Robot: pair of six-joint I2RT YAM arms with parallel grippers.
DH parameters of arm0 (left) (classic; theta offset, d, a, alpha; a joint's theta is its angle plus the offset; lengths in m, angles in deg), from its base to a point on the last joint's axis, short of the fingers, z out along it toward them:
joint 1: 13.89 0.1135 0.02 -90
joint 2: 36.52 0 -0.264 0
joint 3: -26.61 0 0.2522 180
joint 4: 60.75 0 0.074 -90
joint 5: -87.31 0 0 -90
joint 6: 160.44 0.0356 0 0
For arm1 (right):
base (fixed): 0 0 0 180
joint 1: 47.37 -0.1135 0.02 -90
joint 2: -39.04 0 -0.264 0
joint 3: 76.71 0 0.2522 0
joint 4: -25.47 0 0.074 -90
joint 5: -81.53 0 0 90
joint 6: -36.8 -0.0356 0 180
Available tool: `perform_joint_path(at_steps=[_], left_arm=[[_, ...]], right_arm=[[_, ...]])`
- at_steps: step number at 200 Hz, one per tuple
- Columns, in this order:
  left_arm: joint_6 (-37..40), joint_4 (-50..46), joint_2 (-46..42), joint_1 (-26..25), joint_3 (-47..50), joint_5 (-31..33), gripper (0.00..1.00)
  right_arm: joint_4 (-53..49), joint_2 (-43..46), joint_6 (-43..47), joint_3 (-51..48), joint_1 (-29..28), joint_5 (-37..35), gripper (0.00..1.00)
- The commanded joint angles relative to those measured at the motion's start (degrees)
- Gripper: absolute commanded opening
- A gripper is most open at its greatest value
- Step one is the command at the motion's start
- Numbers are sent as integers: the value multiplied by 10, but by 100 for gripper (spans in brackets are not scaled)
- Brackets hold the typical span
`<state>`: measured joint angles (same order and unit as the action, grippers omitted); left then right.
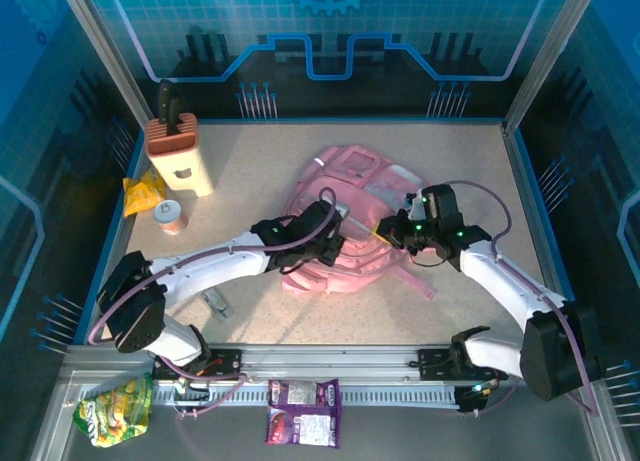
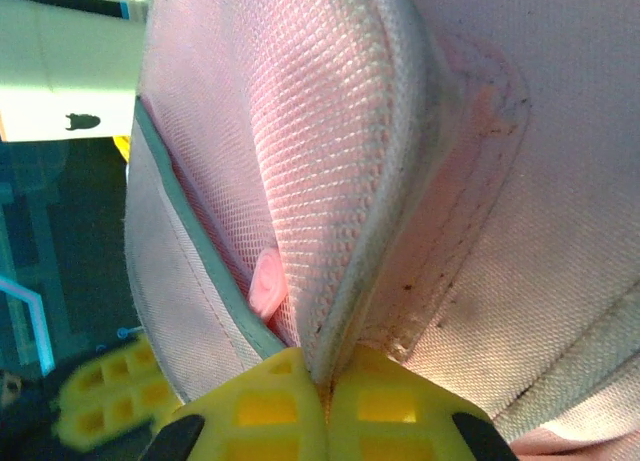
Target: Pack the student bag
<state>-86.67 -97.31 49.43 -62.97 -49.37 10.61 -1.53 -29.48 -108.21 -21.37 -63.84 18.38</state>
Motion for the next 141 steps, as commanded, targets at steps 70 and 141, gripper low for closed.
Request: perform_joint_path(at_steps=[70, 141], left_arm=[[1, 42, -40, -7, 48, -49, 0], [-51, 91, 64, -50, -30, -70, 0]], right_arm=[[-118, -102, 150, 170, 80, 58, 6], [-109, -135, 146, 204, 83, 51, 54]])
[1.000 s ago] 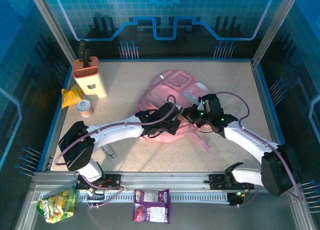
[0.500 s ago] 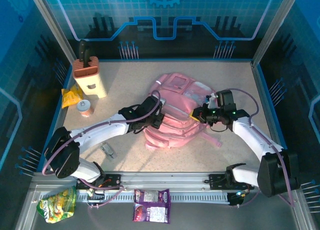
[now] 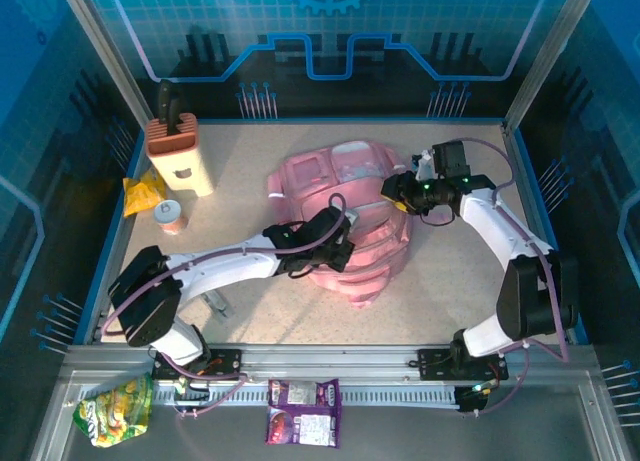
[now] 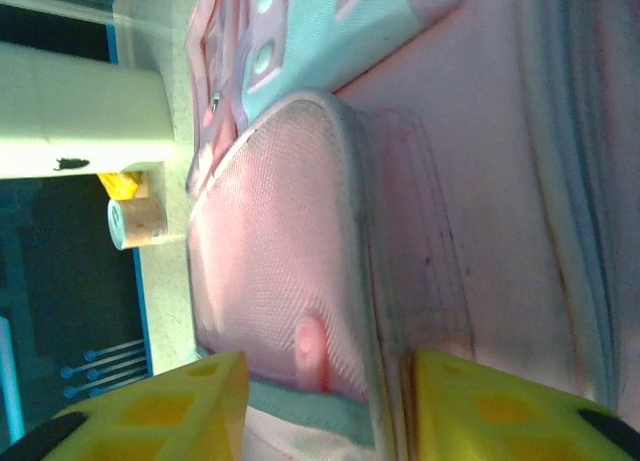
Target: Pack the student bag
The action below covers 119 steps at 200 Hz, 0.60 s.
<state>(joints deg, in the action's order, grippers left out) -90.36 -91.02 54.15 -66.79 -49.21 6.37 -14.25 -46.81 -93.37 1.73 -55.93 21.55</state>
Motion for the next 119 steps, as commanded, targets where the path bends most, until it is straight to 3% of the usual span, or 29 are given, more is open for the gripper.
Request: perform_joint_path(at_steps=[1, 37, 59, 87, 119], left_arm=[[-14, 28, 18, -11, -32, -28, 0], [-10, 11, 19, -12, -33, -12, 0], [-10, 26, 13, -11, -27, -17, 0], [-6, 19, 17, -11, -32, -17, 0], [-4, 19, 22, -11, -39, -23, 0]], right_arm=[[19, 41, -3, -30, 4, 19, 55], [93, 118, -65, -139, 20, 62, 64], [140, 134, -117, -196, 8, 93, 62], [221, 168, -198, -258, -17, 69, 56], [237, 156, -222, -252, -53, 37, 53]])
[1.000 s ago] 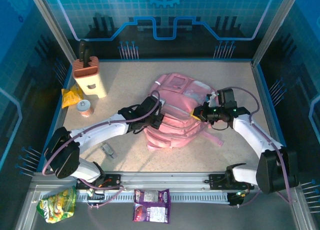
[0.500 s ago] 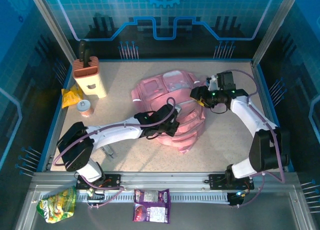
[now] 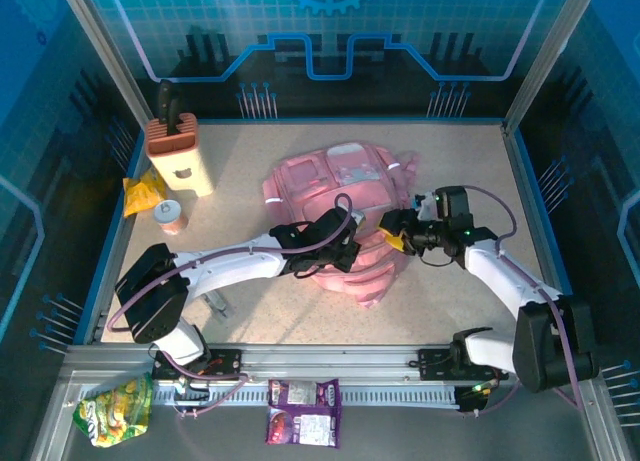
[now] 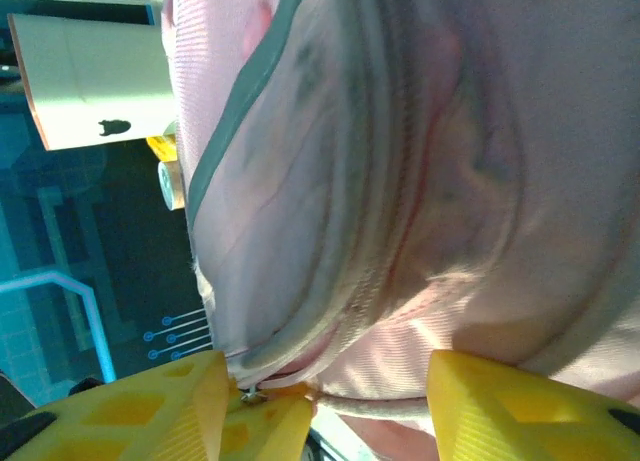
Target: Pack the student bag
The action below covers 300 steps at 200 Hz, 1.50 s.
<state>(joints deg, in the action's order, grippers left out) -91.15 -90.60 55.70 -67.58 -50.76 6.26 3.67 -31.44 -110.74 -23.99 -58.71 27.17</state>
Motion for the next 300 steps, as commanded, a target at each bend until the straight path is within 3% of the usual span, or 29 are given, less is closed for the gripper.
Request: perform_joint_path(at_steps=[1, 20, 47, 80, 116, 175, 197, 250, 271, 284, 300], left_arm=[[3, 15, 6, -4, -24, -22, 0], [10, 7, 4, -4, -24, -23, 0], [42, -26, 1, -4, -36, -43, 0], [81, -72, -35, 0, -13, -21, 0], [94, -112, -91, 38, 34, -47, 0], [71, -103, -148, 153, 110, -70, 0], [80, -108, -135, 194, 104, -52, 0], [63, -61, -107, 241, 77, -38, 0], [52, -55, -113, 241, 78, -81, 0], [32, -35, -136, 241, 98, -108, 18], [4, -4, -173, 241, 134, -156, 33]], right_arm=[[59, 2, -49, 5, -26, -20, 53], [79, -10, -61, 5, -34, -37, 44], [64, -25, -38, 20, -30, -46, 24], [28, -37, 1, 44, -7, -42, 0], [12, -54, 22, 64, 20, -30, 0], [-33, -63, 66, 97, 32, -28, 0], [-41, -60, 70, 95, 29, -35, 0], [-44, -45, 68, 89, -4, -69, 0], [-39, -51, 76, 95, -25, -59, 0], [-57, -51, 93, 104, -36, -73, 0], [-68, -40, 108, 107, -51, -90, 13]])
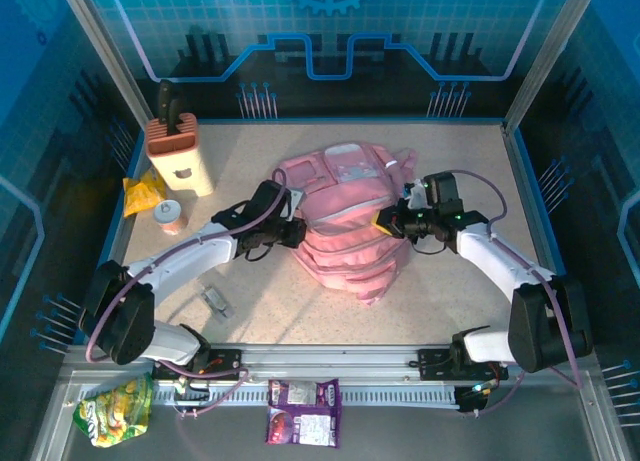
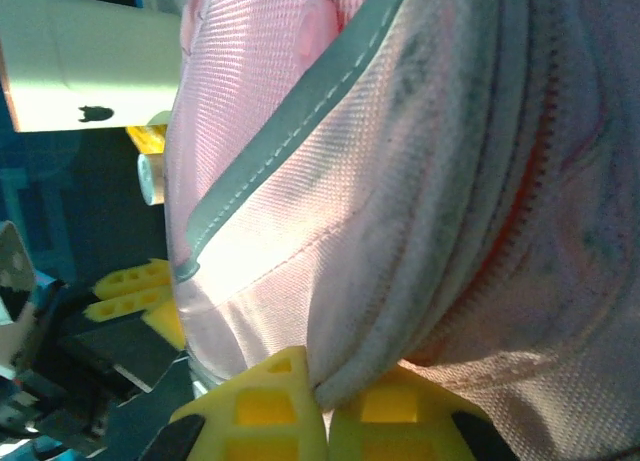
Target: Pack the student bag
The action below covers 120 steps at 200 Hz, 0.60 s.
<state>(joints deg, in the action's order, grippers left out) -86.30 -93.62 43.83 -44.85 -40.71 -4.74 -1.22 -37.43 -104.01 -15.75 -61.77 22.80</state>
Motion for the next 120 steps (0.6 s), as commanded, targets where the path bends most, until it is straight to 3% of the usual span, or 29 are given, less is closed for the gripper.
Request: perform_joint_path(at_steps=[1, 31, 53, 102, 120], left_arm=[[-46, 28, -57, 13, 36, -49, 34], [-87, 32, -148, 14, 104, -41, 57], [-118, -6, -218, 15, 135, 6, 66], [-231, -191, -336, 37, 155, 154, 98], [-267, -231, -363, 63, 175, 168, 99]], right_arm=[[-20, 21, 42, 24, -21, -48, 14], [-78, 44, 98, 53, -75, -95, 33], [-118, 61, 133, 67, -131, -149, 48], [-114, 71, 174, 68, -286, -235, 74], [-91, 63, 177, 61, -347, -270, 81]])
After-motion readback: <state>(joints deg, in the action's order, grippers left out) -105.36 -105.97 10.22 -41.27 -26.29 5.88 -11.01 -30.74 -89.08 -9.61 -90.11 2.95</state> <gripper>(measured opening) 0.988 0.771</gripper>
